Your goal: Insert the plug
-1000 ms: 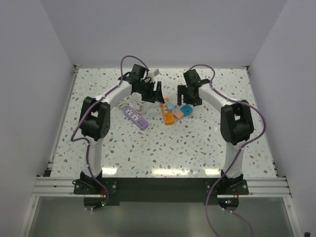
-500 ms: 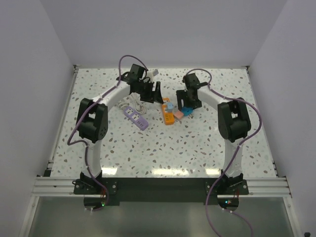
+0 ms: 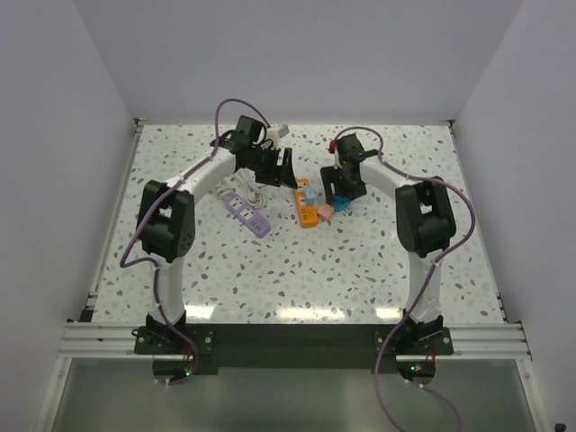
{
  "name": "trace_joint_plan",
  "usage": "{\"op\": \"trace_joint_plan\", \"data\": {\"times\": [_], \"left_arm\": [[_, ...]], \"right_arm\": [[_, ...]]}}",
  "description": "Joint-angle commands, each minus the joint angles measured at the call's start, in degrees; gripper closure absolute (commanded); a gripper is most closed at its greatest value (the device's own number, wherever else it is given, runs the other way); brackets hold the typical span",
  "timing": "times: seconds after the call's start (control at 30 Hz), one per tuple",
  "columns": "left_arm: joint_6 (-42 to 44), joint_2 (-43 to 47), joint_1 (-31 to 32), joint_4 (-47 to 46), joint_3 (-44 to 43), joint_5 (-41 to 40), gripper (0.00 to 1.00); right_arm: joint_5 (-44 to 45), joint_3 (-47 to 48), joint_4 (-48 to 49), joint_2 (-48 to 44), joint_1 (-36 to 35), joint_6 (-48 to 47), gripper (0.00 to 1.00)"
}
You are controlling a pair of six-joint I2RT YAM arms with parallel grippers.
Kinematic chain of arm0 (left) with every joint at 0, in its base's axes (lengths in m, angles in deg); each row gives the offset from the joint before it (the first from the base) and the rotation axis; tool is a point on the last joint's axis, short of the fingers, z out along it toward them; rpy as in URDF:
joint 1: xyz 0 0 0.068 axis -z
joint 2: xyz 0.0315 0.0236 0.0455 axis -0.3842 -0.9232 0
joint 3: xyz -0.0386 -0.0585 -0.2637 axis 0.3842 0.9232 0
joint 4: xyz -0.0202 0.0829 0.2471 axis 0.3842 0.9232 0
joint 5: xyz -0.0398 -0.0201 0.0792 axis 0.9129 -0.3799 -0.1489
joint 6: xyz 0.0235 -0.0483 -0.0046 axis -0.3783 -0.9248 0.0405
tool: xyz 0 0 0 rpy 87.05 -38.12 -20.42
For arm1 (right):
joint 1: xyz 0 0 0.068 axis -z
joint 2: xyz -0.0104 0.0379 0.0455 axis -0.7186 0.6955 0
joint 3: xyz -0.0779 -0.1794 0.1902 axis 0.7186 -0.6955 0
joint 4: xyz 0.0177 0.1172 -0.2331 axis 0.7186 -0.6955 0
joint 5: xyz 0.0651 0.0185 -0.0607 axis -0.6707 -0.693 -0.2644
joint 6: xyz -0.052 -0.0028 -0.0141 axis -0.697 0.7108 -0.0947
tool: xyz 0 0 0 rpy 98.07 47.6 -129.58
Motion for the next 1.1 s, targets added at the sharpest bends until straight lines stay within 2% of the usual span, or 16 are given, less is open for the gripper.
{"op": "trace_joint_plan", "data": {"times": [0.0, 0.03, 0.07, 0.17, 0.47, 0.63, 0.77, 1.07], "left_arm": [[3.05, 4.89, -0.53, -0.65, 0.24, 1.61, 0.26], [4.09, 5.25, -0.44, -0.74, 0.42, 1.78, 0.26], [4.54, 6.30, -0.44, -1.00, 1.11, 1.70, 0.26], [5.51, 8.58, -0.35, -2.66, 2.70, 2.05, 0.26], [2.09, 12.02, 0.35, -11.27, 5.34, 4.95, 0.27], [-1.86, 12.63, 1.31, -15.24, 6.92, 5.92, 0.27], [-6.96, 14.56, 2.02, -23.39, 8.77, 4.43, 0.25], [-13.47, 15.97, 2.20, -30.97, 9.99, 4.25, 0.23]], "right_arm": [[-2.54, 2.15, -1.29, 2.16, 0.26, 0.41, 0.60], [-2.80, 3.63, -2.33, 1.82, 0.26, 0.95, 0.64], [-2.98, 4.26, -2.78, 1.46, 0.26, 1.65, 0.77], [-3.50, 6.89, -4.01, -1.43, 0.26, 5.42, 1.00], [-3.59, 12.26, -5.25, -10.22, -0.09, 19.57, 1.00], [-3.77, 7.62, 2.20, -16.90, -1.58, 29.76, 1.00], [-3.51, 5.23, 7.58, -19.10, -4.57, 37.75, 1.00], [-2.71, 7.43, 10.93, -17.61, -9.32, 41.38, 1.00]]}}
